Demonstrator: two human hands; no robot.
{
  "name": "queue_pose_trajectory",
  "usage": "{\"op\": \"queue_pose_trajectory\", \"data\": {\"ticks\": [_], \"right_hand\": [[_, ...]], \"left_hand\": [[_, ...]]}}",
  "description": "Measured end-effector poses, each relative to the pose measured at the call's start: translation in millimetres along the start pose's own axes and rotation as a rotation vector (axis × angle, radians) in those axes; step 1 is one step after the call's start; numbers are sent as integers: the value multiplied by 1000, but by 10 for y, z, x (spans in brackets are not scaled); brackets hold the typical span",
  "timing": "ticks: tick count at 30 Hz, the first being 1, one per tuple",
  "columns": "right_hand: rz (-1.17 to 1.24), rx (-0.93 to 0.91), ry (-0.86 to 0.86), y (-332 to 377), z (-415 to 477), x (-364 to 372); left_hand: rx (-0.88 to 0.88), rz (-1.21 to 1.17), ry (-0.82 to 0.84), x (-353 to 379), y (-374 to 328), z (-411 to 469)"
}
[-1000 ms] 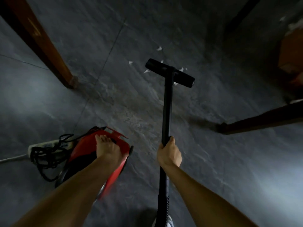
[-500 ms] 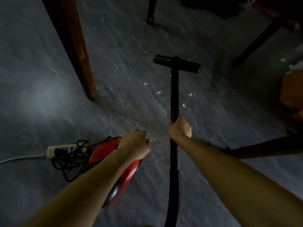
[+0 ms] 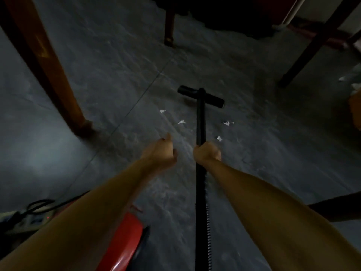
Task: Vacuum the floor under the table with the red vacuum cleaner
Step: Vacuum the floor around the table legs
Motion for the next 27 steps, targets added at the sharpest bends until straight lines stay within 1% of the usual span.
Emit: {"op": "queue_pose_trajectory", "data": {"ticks": [2, 4, 6, 9, 12, 15, 18, 20, 22, 24, 27], "right_hand": [[43, 1, 7, -30, 257, 169], [68, -17, -28, 1, 458, 205], [91, -31, -10, 15, 667, 166], [132, -18, 61, -51, 824, 74], [100, 17, 65, -167, 554, 269], [124, 66, 159, -216, -82, 915], [162, -11, 206, 42, -389, 1255], [167, -73, 176, 181, -197, 1119], [97, -137, 152, 267, 121, 864], [30, -133, 173, 224, 412, 616], [34, -106, 179, 159, 543, 452]], "left_hand": [[11, 59, -45, 110, -60, 283], [27, 84, -91, 182, -118, 459], [35, 87, -86, 262, -150, 529], [-28, 106, -43, 314, -90, 523], [-107, 80, -61, 281, 38, 495], [-224, 38, -98, 243, 167, 458], [-253, 32, -97, 272, 177, 455], [-234, 52, -122, 240, 160, 462], [-221, 68, -153, 182, 195, 445], [-198, 70, -121, 184, 203, 392], [-200, 71, -99, 150, 255, 248]]}}
Point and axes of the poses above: each hand's wrist, its own z-axis towards the middle knuckle, its own x-axis out of the palm, y = z × x, the point moved 10 cm from there along z, towards the middle knuckle, and after that the axes turned 11 degrees about -z, right-handed, at the moved point
